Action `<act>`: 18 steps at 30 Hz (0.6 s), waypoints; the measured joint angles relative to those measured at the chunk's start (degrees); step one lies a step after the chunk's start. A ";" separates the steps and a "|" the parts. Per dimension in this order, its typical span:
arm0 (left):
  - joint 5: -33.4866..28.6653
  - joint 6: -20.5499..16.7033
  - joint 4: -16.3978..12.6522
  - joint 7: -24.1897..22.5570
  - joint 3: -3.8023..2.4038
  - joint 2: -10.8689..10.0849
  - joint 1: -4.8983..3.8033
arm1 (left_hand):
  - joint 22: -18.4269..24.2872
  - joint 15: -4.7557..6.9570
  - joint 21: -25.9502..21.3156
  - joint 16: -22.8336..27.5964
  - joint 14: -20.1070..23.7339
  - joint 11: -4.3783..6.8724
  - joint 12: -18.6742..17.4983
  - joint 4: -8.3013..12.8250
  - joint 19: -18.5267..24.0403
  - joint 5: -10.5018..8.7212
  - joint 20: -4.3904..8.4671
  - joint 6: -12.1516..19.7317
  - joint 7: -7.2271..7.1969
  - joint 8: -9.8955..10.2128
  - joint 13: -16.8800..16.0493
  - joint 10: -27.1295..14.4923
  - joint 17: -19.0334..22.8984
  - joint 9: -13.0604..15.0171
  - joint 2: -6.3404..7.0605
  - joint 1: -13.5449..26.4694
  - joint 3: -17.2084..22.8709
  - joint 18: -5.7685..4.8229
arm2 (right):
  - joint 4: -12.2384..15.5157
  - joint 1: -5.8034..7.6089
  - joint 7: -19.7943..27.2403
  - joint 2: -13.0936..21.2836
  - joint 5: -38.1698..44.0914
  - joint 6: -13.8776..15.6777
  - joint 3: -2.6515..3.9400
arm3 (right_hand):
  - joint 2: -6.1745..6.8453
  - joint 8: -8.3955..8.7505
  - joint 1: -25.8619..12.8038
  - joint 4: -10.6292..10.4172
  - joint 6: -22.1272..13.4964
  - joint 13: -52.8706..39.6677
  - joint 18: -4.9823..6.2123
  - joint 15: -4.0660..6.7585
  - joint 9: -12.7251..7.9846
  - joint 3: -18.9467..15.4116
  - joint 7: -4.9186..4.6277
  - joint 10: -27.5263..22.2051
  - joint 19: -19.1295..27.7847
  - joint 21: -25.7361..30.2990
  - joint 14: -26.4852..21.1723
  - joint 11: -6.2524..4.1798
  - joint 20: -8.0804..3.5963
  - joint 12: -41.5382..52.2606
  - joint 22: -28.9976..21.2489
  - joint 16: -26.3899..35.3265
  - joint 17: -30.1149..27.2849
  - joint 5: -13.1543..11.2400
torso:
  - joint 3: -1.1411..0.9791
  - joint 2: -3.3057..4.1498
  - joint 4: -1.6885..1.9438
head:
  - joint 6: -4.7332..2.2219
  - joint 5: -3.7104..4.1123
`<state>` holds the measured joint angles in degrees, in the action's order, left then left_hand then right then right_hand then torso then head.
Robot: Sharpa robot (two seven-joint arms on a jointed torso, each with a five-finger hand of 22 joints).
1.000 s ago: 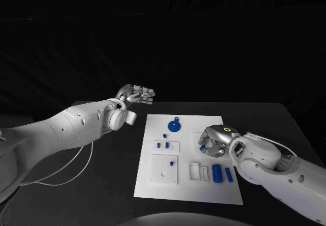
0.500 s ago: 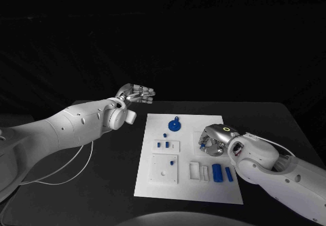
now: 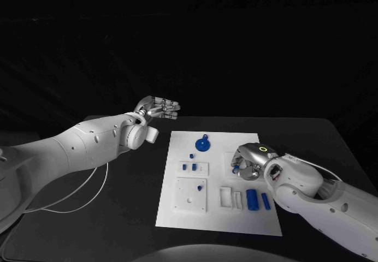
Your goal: Assemble the parts on the task board
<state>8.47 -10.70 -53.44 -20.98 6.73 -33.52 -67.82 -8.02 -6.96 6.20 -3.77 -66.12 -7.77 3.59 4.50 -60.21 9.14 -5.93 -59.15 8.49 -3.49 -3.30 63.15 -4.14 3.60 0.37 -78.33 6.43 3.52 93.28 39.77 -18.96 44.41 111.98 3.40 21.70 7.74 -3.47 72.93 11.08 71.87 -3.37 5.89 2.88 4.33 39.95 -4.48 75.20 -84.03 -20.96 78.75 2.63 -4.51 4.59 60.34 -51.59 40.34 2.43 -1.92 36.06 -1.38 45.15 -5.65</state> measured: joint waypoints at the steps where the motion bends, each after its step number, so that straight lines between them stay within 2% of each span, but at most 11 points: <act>1: 0.00 0.00 0.01 0.00 0.00 0.01 0.00 | 0.00 0.00 0.00 0.00 0.00 0.00 0.00 0.00 0.00 0.00 0.00 0.00 0.00 0.00 0.00 0.00 0.00 0.00 0.00 0.00 0.00 0.00 | 0.20 -0.01 -0.07 0.06 0.10 0.11 0.00 | 0.00 0.01 0.00 0.00 0.10 0.00 0.03 0.07 -0.04 0.00 0.10 0.00 0.00 0.00 0.07 0.00 0.00 0.00 0.05 0.00 0.01 0.00 | 0.01 0.00 0.00 | 0.00 -0.01; 7: -0.01 0.00 0.17 0.00 0.00 0.11 0.00 | 0.07 0.00 0.00 0.00 0.00 0.00 0.00 0.00 0.00 0.00 0.00 0.11 -0.11 0.00 0.00 0.00 0.00 0.00 0.00 0.00 0.00 0.00 | 2.35 0.10 -0.26 0.98 0.50 1.04 0.12 | 0.00 0.04 0.00 -0.03 0.50 0.00 0.06 0.21 0.19 -0.03 0.09 0.21 0.00 0.00 0.39 0.20 0.00 -0.01 0.17 0.25 0.23 -0.05 | -0.02 -0.02 -0.03 | -0.08 -0.03; 10: -0.01 -0.01 0.32 0.00 0.00 0.23 0.00 | 0.17 0.00 0.00 0.00 0.00 0.00 0.00 0.00 0.00 0.00 0.00 0.21 -0.21 0.00 0.00 0.00 0.00 0.00 0.00 0.00 0.00 0.00 | 3.88 1.01 -0.27 1.40 0.51 1.47 0.37 | 0.00 0.05 0.01 -0.50 0.58 0.00 0.08 0.21 0.31 -0.50 0.17 0.31 0.00 0.00 0.40 0.14 0.00 -0.04 0.24 0.60 0.33 -0.05 | -0.02 -0.04 -0.03 | -0.19 -0.04; 14: -0.02 -0.01 0.46 0.00 0.00 0.38 0.00 | 0.16 0.00 0.00 0.00 0.00 0.00 0.00 -0.22 0.00 0.00 0.00 0.21 -0.21 0.00 0.00 0.00 0.00 0.00 -0.23 0.23 -0.22 0.00 | 6.30 2.77 -0.17 1.76 0.39 2.08 1.14 | -0.35 0.05 0.37 -1.06 0.58 0.00 0.09 0.30 0.59 -0.74 0.17 0.40 0.21 0.00 0.50 0.22 -0.19 -0.09 0.24 0.63 0.54 -0.05 | -0.03 -0.04 -0.02 | -0.30 -0.04; 18: -0.03 -0.01 0.53 0.00 0.00 0.47 0.01 | 0.16 0.00 0.00 0.00 0.00 0.00 0.00 -0.22 0.00 0.00 0.00 0.21 -0.21 0.00 0.00 0.00 0.00 0.00 -0.23 0.23 -0.22 0.00 | 8.19 3.68 0.02 1.84 0.22 2.58 1.46 | -0.35 -0.06 0.37 -1.23 0.57 0.00 0.08 0.38 0.69 -0.90 0.17 0.40 0.07 0.00 0.61 0.22 -0.33 -0.10 0.31 0.67 0.66 0.19 | -0.02 -0.03 -0.01 | -0.34 -0.06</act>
<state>8.45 -10.71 -52.90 -20.98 6.73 -33.05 -67.82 -7.86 -6.96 6.20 -3.77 -66.12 -7.78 3.59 4.29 -60.21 9.14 -5.93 -58.95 8.28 -3.49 -3.30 63.16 -4.14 3.60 0.14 -78.10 6.21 3.52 101.46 43.45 -18.94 46.25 112.20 5.98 23.17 7.40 -3.53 73.30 9.85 72.44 -3.37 5.97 3.26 5.01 39.04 -4.30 75.60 -83.96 -20.96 79.35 2.86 -4.84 4.49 60.65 -50.92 40.99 2.62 -1.94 36.02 -1.39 44.82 -5.71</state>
